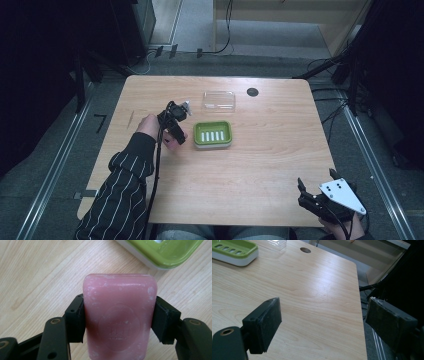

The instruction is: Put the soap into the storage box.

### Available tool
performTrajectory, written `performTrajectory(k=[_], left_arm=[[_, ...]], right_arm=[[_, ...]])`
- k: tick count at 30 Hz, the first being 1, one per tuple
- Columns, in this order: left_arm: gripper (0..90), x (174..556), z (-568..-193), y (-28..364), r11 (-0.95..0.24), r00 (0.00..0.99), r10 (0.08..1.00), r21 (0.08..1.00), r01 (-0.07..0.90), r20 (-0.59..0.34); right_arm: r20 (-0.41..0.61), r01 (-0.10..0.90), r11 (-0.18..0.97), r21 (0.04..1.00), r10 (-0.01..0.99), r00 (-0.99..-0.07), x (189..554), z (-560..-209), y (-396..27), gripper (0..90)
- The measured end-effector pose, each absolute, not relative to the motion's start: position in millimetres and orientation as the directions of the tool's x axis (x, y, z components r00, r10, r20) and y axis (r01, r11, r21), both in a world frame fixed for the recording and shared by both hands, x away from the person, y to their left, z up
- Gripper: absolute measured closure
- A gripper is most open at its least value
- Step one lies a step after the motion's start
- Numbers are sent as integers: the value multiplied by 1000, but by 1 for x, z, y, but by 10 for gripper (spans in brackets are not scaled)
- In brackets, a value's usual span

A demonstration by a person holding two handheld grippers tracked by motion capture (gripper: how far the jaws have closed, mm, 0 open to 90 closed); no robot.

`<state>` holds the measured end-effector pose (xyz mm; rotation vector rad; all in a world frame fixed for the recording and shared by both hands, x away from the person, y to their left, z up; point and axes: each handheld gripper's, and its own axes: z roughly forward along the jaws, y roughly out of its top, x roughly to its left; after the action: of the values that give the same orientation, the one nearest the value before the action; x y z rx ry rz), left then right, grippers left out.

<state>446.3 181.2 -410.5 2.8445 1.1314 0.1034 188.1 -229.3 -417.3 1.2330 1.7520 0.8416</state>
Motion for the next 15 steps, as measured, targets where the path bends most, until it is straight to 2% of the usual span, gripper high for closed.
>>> performTrajectory(k=[15], left_arm=[[384, 450, -399, 161, -772, 772, 633, 110, 626, 59]], right_arm=[[-241, 409, 301, 862, 951, -192, 188, -417, -229, 139]])
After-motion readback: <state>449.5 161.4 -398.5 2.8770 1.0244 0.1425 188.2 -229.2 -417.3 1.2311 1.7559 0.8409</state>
